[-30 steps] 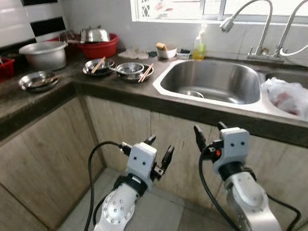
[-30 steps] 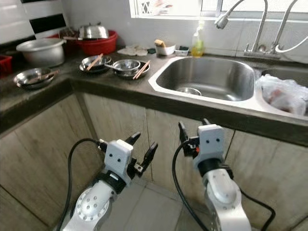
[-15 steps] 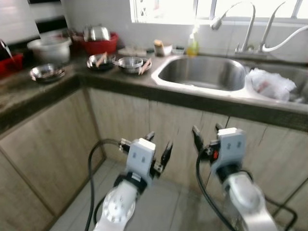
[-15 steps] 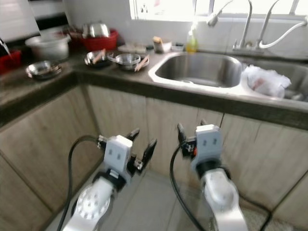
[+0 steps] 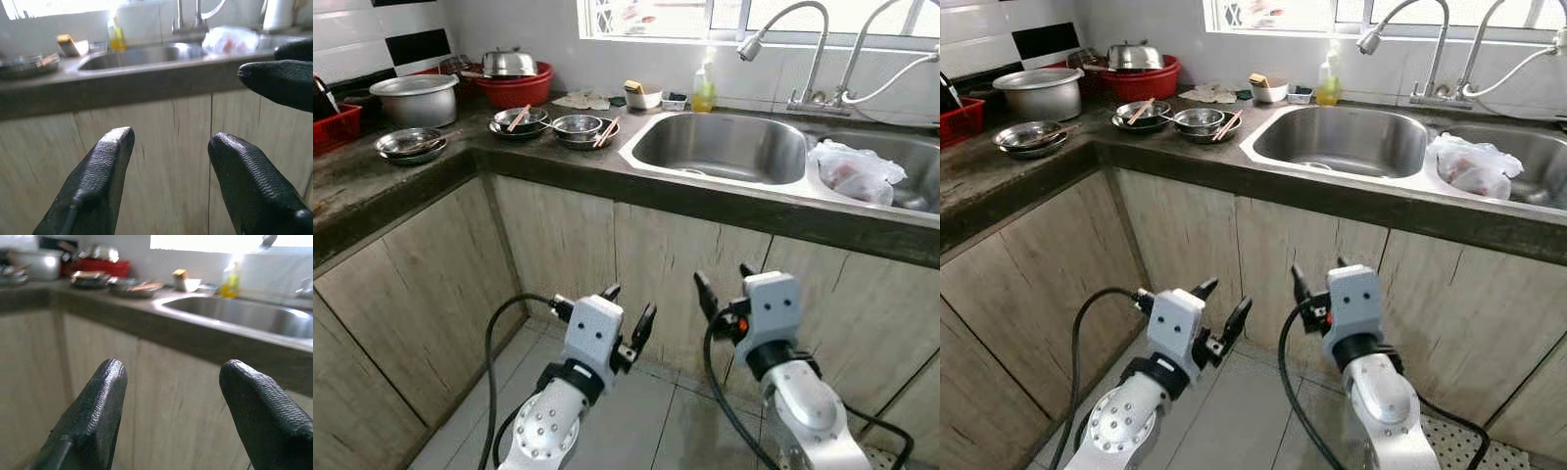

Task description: Kitchen organization

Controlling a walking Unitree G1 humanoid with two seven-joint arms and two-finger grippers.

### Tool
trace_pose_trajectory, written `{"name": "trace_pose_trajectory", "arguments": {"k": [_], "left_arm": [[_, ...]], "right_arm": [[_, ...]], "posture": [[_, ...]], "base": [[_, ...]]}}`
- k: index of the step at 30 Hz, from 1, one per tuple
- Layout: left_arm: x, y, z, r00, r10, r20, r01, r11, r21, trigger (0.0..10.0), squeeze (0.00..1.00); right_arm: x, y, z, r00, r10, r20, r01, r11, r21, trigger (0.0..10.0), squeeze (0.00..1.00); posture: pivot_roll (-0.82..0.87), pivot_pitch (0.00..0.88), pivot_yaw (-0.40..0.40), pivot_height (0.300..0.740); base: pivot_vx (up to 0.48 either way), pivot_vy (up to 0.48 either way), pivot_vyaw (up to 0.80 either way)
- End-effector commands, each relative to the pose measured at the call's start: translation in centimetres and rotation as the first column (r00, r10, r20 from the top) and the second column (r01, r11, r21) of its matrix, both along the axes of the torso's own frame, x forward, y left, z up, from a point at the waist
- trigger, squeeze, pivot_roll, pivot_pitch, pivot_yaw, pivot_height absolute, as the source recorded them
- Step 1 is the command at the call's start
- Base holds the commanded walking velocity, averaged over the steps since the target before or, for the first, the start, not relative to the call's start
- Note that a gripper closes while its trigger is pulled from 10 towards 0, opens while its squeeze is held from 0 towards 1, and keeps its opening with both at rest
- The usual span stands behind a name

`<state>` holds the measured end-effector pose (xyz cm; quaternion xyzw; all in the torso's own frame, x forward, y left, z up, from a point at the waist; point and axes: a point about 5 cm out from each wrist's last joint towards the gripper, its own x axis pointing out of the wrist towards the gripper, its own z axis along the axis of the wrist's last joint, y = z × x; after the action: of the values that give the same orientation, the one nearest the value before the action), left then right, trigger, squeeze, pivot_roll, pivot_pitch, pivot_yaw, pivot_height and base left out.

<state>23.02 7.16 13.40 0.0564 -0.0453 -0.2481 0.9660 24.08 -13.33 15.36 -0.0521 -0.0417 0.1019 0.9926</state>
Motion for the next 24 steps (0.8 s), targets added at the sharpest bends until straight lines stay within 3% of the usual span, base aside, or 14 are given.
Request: {"name": "trace_pose_trajectory", "arguments": {"k": [1,4,11,24], "left_arm": [[-0.3,-0.1,0.3,1.0,-0.03,-0.004,0.03,1.0,-0.005,10.0,0.0],[-0.5,0.0,0.3,1.0,-0.031,-0.003,0.031,1.0,-0.005,10.0,0.0],[-0.7,-0.1,0.4,1.0,-0.025,-0.002,0.025,1.0,-0.008,10.0,0.0],[-0.4,-0.2,0.5,1.0,-0.024,0.003,0.024,1.0,-0.005,10.0,0.0]], "right_arm": [[-0.2,0.4,-0.3,0.999,0.035,-0.015,-0.035,0.999,-0.013,10.0,0.0],[-0.4,0.5,-0.4,0.998,0.055,-0.014,-0.056,0.998,-0.026,10.0,0.0],[-0.4,1.4,-0.3,0.996,0.088,-0.007,-0.088,0.996,-0.013,10.0,0.0],[0.2,1.2,0.1,0.998,0.065,0.009,-0.065,0.998,-0.004,10.0,0.0]], "posture": [[0.0,0.0,-0.019,0.74],[0.0,0.0,-0.024,0.74],[0.01,0.0,-0.028,0.74],[0.01,0.0,-0.028,0.74]], "base": [[0.0,0.0,0.0],[0.0,0.0,0.16],[0.294,0.0,0.78],[0.279,0.0,0.8]]}}
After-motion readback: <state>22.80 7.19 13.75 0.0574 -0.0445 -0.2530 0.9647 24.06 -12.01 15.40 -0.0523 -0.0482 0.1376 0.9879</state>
